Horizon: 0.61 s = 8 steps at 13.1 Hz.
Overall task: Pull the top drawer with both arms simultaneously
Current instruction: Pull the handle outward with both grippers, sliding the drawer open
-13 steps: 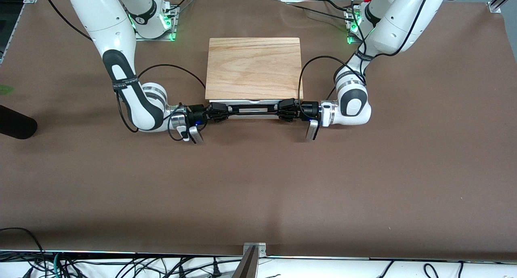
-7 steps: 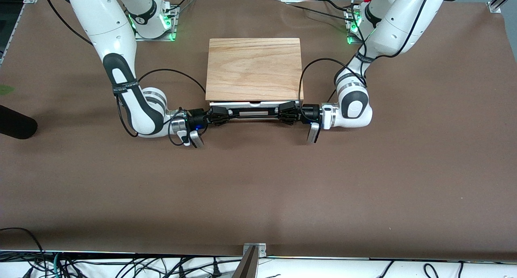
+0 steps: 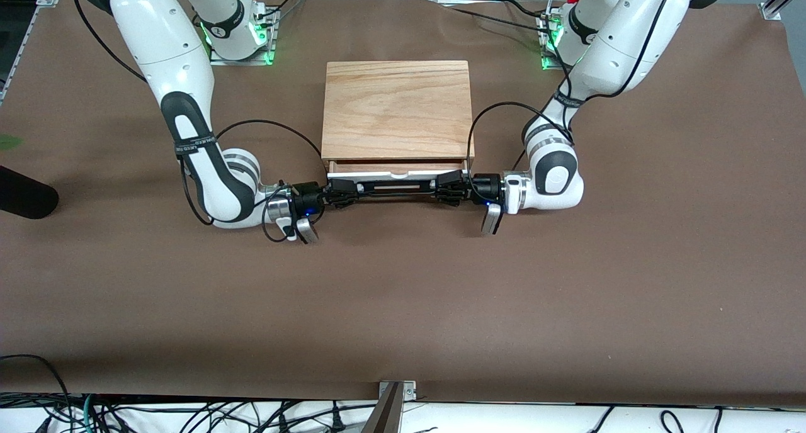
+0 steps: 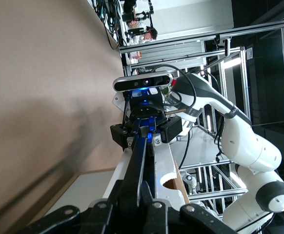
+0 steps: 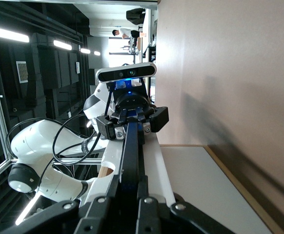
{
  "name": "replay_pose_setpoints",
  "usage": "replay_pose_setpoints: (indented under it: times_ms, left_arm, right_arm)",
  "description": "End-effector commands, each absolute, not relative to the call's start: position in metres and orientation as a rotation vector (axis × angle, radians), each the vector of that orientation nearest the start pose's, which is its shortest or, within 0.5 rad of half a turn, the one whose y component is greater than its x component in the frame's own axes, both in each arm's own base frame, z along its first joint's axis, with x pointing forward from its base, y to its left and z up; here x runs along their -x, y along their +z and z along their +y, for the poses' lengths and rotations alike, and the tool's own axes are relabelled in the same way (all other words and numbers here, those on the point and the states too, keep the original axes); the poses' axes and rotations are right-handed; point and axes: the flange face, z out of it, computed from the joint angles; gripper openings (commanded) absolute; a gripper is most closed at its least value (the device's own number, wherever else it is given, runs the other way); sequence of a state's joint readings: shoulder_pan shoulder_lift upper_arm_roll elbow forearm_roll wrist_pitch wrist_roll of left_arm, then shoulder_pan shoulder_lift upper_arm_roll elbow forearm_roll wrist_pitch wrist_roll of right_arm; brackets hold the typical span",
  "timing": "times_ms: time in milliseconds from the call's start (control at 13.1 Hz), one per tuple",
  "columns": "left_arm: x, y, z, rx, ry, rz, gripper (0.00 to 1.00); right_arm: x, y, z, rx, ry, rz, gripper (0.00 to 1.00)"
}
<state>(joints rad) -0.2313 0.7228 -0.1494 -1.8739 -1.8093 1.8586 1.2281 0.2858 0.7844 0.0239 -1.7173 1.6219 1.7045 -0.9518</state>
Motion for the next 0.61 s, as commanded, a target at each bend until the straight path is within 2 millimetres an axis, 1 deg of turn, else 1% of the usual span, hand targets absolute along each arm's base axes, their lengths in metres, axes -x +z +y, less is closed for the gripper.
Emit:
replay_pose_setpoints:
  times_ms: [0, 76, 229, 381, 457, 533]
  left_arm:
    - [-0.589, 0.145, -0.253, -1.663, 0.229, -0.092, 0.0]
    - [-0.594, 0.144, -0.252, -1.674, 0.241, -0.088, 0.0]
    - [-0.61, 0.15, -0.251, -1.704, 0.287, -0.092, 0.0]
    - [-0.621, 0.151, -0.253, -1.716, 0.315, -0.098, 0.0]
    - [-0.625, 0.148, -0.248, -1.723, 0.323, -0.094, 0.0]
    - [-0.631, 0.149, -0.242, -1.73, 0.339, -0.098, 0.0]
  right_arm:
    - [-0.644, 0.204, 0.257, 1.559, 0.022, -0.067, 0.0]
    - [-0.647, 0.207, 0.258, 1.556, 0.017, -0.073, 0.0]
    - [-0.656, 0.214, 0.251, 1.555, 0.023, -0.05, 0.0]
    - [-0.663, 0.224, 0.251, 1.553, 0.025, -0.042, 0.0]
    - [-0.666, 0.229, 0.251, 1.553, 0.021, -0.043, 0.0]
    - [-0.669, 0.23, 0.251, 1.553, 0.022, -0.039, 0.0]
